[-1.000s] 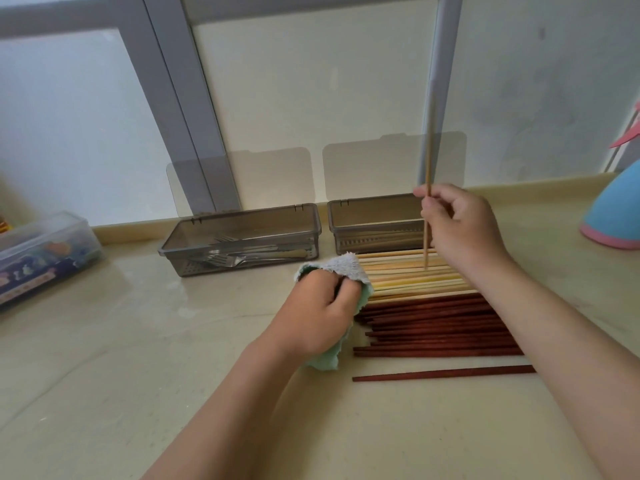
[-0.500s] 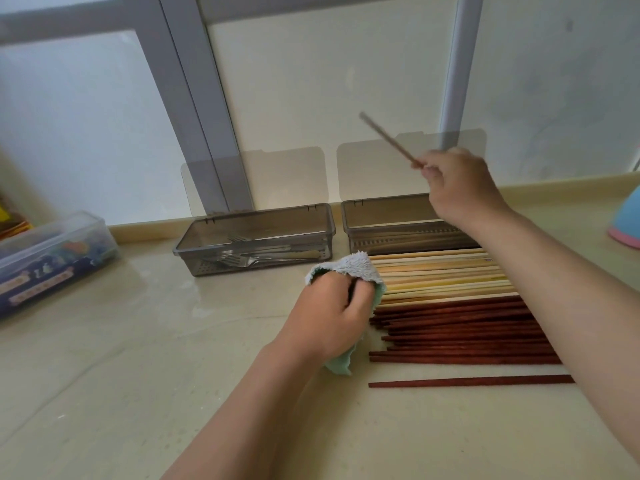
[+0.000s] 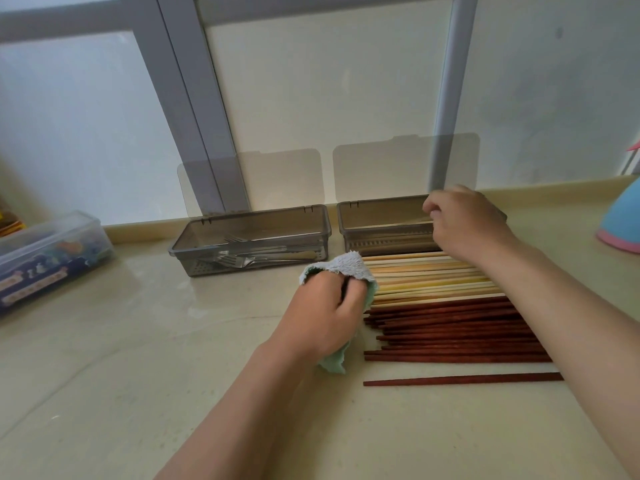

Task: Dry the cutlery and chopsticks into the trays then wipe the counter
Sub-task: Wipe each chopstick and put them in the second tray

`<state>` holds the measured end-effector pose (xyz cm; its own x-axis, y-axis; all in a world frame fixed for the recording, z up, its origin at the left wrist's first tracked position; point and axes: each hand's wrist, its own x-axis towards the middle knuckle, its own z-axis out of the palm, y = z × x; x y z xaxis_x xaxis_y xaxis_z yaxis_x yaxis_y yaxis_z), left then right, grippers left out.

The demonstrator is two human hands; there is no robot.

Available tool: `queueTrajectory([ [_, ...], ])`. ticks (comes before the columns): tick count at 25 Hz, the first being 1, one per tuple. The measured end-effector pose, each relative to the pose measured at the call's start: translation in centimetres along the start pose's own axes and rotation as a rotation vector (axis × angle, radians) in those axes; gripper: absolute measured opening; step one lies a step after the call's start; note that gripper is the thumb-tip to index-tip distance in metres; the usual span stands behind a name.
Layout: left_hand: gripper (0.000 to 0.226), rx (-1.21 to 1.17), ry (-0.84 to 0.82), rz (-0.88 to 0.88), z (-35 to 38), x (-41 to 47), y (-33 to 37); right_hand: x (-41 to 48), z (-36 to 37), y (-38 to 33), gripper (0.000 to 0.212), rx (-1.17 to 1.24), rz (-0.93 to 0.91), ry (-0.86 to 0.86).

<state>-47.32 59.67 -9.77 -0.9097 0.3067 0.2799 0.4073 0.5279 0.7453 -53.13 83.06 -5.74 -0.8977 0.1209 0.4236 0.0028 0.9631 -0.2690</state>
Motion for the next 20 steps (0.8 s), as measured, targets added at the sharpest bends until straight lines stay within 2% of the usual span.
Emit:
queueTrajectory([
  [3, 0.046, -0.025, 0.033, -0.021, 0.0, 0.0, 0.1, -2.6, -0.7, 0.1, 0.021, 0.051, -0.033, -0.184],
  [7, 0.045, -0.060, 0.106, -0.049, 0.0, 0.0, 0.2, -5.3, -0.5, 0.1, 0.026, -0.007, -0.102, -0.414],
  [17, 0.046, -0.082, 0.162, -0.096, -0.1, 0.3, -0.2, -6.0, 0.2, -0.7, 0.008, -0.040, -0.142, -0.418],
  [20, 0.045, -0.102, 0.194, -0.126, -0.1, 0.5, -0.4, -6.0, 0.2, -0.7, 0.011, 0.025, -0.142, -0.381],
])
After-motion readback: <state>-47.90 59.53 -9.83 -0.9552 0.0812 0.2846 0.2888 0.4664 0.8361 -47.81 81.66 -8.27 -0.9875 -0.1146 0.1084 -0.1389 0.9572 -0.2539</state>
